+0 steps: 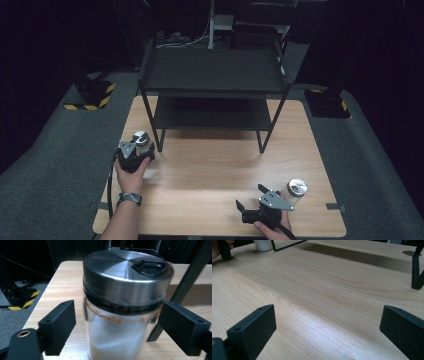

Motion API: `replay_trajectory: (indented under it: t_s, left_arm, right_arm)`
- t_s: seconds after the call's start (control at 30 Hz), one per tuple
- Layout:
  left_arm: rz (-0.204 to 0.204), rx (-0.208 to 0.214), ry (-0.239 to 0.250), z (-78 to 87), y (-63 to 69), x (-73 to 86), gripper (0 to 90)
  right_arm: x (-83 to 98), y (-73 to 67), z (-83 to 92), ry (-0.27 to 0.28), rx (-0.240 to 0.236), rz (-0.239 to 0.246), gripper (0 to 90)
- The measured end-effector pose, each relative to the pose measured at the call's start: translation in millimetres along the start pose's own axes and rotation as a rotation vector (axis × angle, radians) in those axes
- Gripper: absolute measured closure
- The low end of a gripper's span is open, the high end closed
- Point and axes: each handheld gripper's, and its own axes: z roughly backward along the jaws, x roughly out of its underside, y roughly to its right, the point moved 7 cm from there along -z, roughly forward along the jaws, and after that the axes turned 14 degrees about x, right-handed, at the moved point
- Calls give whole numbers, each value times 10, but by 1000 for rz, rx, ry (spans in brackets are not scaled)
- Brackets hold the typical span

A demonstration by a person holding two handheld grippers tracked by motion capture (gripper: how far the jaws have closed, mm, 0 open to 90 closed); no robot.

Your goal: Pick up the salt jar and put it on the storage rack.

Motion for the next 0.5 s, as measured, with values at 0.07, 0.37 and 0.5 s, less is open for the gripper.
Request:
replay_trajectory:
  t_s: [0.07, 0.37, 0.5]
  left_arm:
    - [12, -8, 9, -12, -1, 1, 225]
    - [19, -11, -16, -81, -9, -43, 265]
    - [19, -3, -17, -93, -13, -48, 297]
  right_arm:
    - [1, 3, 0, 0, -1, -1, 4]
    - [2, 6, 1, 0, 1, -6, 3]
    - [4, 7, 5, 0, 3, -9, 3]
